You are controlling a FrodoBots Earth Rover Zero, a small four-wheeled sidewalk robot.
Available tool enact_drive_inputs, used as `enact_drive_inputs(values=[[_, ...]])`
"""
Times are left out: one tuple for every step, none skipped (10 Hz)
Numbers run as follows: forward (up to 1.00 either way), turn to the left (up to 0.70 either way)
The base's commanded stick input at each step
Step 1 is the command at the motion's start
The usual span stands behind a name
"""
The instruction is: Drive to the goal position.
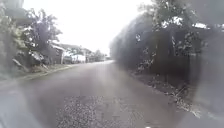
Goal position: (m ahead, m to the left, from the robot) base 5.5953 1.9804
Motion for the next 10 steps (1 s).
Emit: enact_drive_inputs(values=[[0.70, 0.35], [0.70, 0.35], [0.70, 0.35], [0.70, 0.35], [0.70, 0.33], [0.70, 0.19], [0.70, 0.05], [0.70, 0.00], [0.70, 0.00], [0.70, 0.00]])
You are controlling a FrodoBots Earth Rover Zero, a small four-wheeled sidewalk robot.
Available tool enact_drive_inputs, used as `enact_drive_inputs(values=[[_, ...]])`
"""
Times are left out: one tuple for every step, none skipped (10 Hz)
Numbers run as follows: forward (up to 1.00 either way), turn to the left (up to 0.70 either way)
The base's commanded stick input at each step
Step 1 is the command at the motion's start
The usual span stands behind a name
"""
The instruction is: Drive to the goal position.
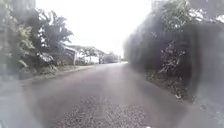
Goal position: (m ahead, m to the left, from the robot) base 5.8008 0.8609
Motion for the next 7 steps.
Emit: enact_drive_inputs(values=[[0.70, 0.00], [0.70, 0.00], [0.70, 0.00], [0.70, 0.00], [0.70, 0.00], [0.70, 0.00], [0.70, 0.00]])
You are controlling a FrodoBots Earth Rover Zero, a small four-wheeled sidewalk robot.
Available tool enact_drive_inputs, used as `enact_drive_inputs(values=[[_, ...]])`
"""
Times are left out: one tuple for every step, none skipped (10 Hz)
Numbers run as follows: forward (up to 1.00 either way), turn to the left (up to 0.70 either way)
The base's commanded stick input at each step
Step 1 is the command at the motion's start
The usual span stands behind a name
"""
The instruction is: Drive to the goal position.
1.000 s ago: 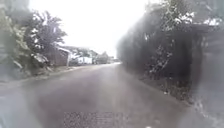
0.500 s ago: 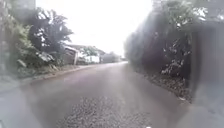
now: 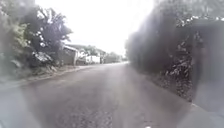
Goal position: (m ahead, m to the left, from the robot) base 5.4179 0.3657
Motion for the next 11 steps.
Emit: enact_drive_inputs(values=[[0.70, 0.00], [0.70, 0.00], [0.70, 0.00], [0.70, 0.00], [0.70, 0.00], [0.70, 0.00], [0.70, 0.00], [0.70, 0.00], [0.70, 0.00], [0.70, 0.00], [0.70, 0.00]])
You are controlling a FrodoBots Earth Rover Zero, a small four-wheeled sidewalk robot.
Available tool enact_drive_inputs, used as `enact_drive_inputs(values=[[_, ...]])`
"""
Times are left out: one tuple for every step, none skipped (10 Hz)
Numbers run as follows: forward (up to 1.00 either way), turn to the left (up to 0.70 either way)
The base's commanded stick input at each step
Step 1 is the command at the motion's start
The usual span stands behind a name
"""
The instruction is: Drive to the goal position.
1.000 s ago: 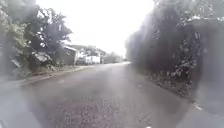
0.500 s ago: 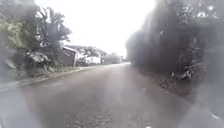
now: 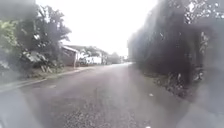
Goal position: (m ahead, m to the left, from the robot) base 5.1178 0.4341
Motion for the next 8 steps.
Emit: enact_drive_inputs(values=[[0.70, 0.00], [0.70, 0.00], [0.70, 0.00], [0.70, 0.00], [0.70, 0.00], [0.70, 0.00], [0.70, 0.00], [0.70, 0.00]])
